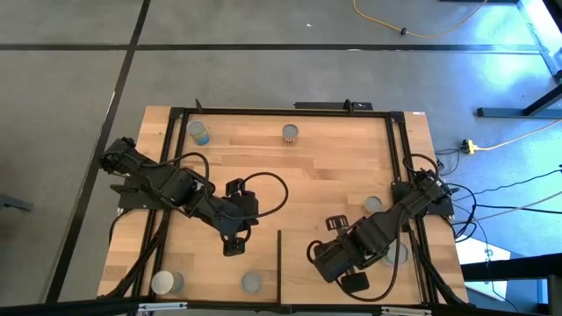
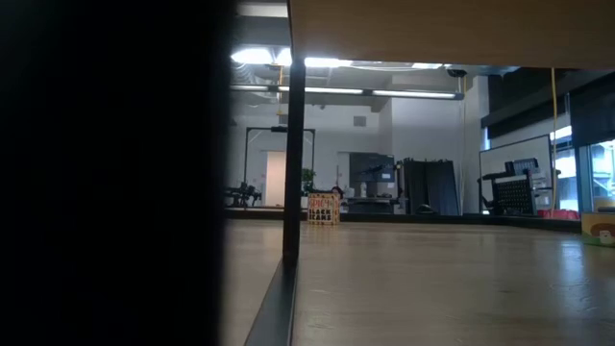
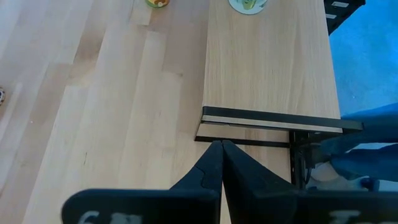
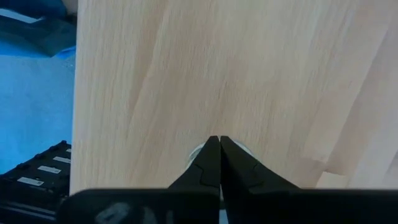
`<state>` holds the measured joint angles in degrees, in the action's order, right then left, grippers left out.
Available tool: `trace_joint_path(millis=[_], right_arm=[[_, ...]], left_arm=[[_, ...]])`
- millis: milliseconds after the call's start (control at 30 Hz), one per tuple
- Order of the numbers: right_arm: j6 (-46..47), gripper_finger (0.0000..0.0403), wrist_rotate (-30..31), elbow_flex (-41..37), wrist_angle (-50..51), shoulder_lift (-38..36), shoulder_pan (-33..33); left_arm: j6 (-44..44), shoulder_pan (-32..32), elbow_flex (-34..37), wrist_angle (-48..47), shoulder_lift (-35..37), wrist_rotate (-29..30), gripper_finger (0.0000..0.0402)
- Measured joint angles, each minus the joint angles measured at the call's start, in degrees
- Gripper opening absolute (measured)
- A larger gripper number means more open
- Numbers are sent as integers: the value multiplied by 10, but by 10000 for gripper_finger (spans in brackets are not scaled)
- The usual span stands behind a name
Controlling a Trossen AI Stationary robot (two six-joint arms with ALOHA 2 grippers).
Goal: Pick and place cans onto a shelf
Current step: Put the white canned mixed vegetables on the shelf
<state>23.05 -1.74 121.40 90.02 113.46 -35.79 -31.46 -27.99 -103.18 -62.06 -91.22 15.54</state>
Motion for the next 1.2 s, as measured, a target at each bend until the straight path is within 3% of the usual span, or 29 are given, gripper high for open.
trace_joint_path(millis=[1200], right_arm=[[6,0,2,0,0,-6,-1]], left_arm=[[1,0,0,5,0,0,0]])
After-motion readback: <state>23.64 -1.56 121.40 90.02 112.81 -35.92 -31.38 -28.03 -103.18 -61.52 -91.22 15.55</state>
